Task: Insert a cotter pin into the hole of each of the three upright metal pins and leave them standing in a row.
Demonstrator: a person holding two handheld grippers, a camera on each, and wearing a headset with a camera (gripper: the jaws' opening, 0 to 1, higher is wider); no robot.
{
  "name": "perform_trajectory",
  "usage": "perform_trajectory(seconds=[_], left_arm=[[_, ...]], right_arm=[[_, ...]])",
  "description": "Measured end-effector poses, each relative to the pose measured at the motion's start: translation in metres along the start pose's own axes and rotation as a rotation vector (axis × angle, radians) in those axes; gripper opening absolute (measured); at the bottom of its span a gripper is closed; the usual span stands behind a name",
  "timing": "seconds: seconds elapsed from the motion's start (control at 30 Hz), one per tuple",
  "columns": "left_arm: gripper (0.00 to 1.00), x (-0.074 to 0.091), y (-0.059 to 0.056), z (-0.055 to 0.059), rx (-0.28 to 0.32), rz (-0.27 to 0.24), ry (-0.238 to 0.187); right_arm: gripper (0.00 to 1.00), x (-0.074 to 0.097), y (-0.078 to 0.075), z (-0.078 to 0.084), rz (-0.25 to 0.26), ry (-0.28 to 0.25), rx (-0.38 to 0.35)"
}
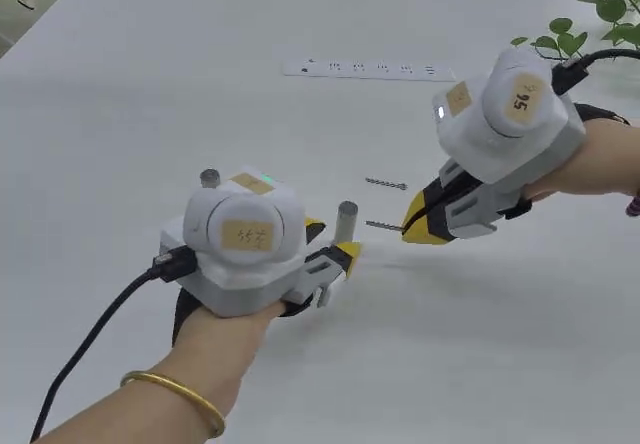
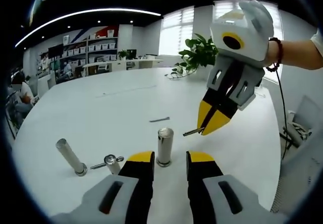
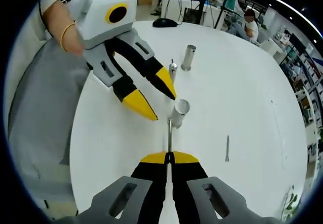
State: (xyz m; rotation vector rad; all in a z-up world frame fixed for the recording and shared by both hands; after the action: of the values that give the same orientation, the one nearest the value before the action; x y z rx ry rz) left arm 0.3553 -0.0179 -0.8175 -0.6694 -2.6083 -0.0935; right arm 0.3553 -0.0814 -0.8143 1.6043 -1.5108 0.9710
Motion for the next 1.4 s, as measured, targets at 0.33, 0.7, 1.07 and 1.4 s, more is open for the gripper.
perform_trajectory(seconds=[0.33,0.7,1.07,1.4], left_arm=[[0.22,-0.015,-0.001,0.001,0.030,-0.037,-0.007],[0.17,-0.022,0.003,0.003,0.038,-0.063,0.002],[0.12,-0.023,0.004,0.003,0.041,-0.077,0.001],[0.12,-0.023,0.004,0.004,0.031,-0.084,0.000]], right_arm=[[0.03,-0.003,-0.012,-0.002,-0.003,0.015,0.017],[0.03,-0.008,-0.013,-0.002,-0.013,0.031,0.032],[0.03,-0.006,-0.016,-0.004,-0.011,0.030,0.045],[0.03,-0.006,-0.018,-0.007,-0.009,0.059,0.075]])
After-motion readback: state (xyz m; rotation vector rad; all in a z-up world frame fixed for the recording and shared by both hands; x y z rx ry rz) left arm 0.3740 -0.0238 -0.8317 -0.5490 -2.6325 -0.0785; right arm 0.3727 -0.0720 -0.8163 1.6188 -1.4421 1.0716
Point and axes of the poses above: the centre of the closed fingertips' face, and the gripper's own axes: x roughly backward along the fingers, y roughly to its left, z roughly out of its underside, the point moved 1 cm from there along x, roughly backward along the fingers, and after that the axes turned 7 degrees about -z, right-handed, at the moved point
